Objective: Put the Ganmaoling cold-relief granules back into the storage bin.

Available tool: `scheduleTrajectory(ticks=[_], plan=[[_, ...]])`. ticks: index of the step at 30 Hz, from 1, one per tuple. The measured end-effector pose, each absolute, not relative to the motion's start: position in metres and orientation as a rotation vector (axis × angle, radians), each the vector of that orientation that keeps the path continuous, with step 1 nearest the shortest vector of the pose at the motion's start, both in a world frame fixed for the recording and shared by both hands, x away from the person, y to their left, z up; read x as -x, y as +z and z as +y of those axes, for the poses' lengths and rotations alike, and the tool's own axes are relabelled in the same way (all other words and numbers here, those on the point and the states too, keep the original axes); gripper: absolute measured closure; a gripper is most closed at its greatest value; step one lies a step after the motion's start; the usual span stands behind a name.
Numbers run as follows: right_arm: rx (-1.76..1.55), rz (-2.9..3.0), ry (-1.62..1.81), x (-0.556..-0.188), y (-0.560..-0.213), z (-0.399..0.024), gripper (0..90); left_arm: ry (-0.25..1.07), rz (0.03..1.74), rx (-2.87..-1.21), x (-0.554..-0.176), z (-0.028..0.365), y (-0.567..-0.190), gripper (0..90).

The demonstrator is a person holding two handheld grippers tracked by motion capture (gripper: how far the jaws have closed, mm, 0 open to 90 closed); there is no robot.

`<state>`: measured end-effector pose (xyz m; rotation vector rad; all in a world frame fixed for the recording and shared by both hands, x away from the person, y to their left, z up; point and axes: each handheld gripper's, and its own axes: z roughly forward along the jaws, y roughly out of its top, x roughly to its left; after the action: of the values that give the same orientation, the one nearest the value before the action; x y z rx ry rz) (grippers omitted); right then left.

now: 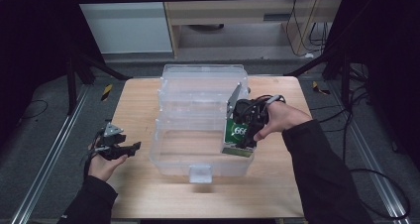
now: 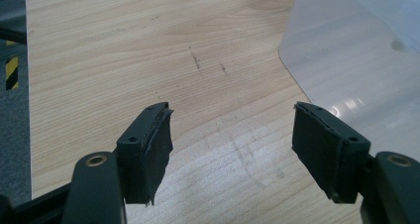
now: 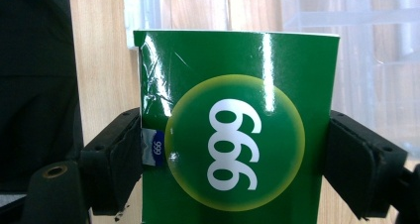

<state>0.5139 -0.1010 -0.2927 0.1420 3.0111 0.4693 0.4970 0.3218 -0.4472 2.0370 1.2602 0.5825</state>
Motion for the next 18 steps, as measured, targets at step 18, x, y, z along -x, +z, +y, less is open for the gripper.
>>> scheduleTrajectory(ticks=[18], plan=[[-0.053,3.035,0.383,-0.516,-0.312,-0.09,17.4,0.587,1.258,-2.037,-0.497,0.323,-0.447,30.6]])
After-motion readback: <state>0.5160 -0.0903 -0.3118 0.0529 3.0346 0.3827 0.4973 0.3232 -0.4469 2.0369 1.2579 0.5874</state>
